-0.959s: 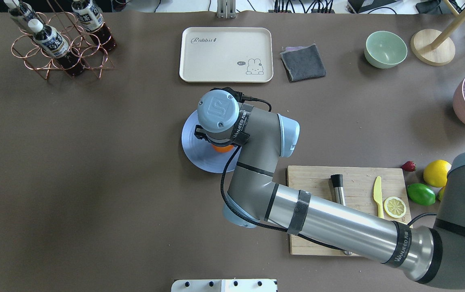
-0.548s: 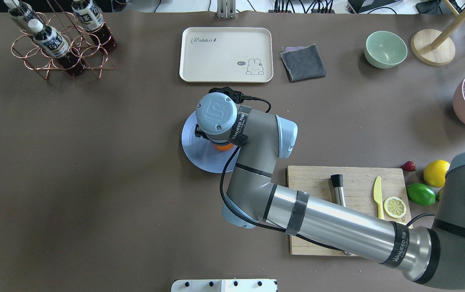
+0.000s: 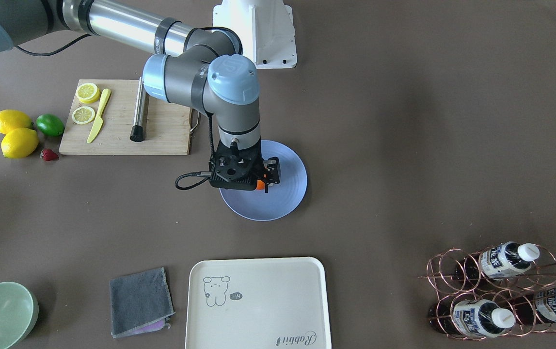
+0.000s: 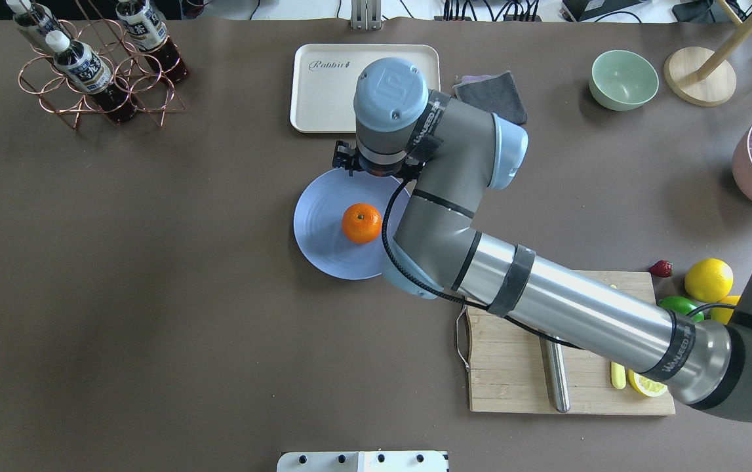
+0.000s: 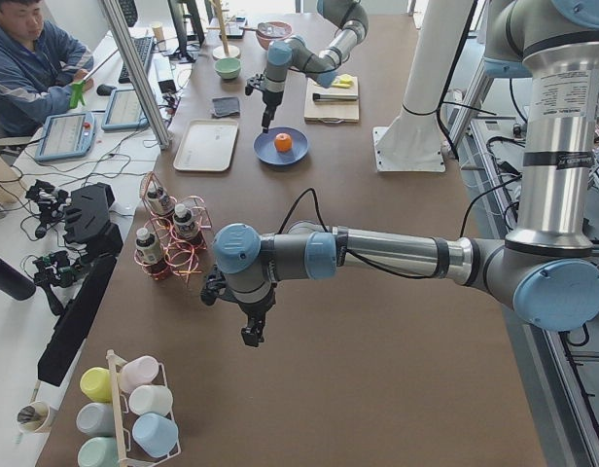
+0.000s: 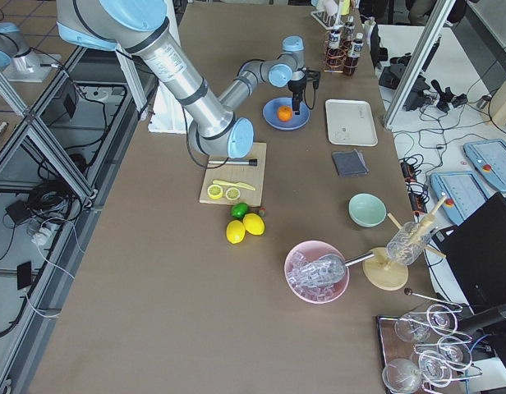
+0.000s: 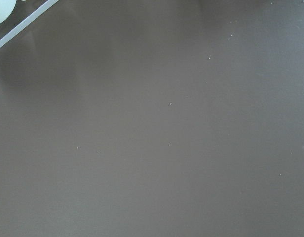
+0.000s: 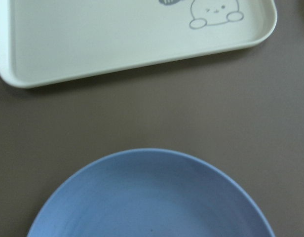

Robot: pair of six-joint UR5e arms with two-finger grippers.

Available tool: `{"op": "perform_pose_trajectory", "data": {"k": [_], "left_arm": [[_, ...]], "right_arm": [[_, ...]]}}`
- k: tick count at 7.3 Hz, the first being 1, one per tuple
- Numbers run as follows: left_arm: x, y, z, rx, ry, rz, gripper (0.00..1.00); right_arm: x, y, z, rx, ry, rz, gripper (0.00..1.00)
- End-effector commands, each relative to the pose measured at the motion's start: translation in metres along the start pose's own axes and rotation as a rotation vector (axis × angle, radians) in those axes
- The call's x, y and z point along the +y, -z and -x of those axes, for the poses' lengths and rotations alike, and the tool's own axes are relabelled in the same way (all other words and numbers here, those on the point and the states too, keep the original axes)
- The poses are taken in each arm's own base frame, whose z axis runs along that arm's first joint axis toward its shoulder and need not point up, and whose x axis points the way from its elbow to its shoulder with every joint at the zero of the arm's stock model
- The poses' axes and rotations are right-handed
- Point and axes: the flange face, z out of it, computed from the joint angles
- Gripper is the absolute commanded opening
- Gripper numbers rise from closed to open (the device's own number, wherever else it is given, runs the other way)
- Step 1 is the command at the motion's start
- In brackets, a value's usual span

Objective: Pick orange to plate

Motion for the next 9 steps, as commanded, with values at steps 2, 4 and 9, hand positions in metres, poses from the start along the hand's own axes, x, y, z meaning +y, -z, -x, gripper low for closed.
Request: {"op": "perform_pose_trajectory", "data": {"k": [2, 4, 9], "left_arm": [[0.017, -0.011, 0.008, 0.003, 0.025, 0.023, 0.98], [0.017, -0.011, 0.008, 0.003, 0.025, 0.023, 0.98], [0.016, -0.011, 0.008, 0.003, 0.024, 0.022, 0.98]], "right_arm": [[-0.139, 0.064, -0.215, -0.003, 0.209, 0.056, 1.00], [-0.150, 0.099, -0.394, 0.008, 0.339, 0.056, 1.00], [-0.092, 0.134, -0.725, 0.090, 0.504, 0.110, 1.00]]}}
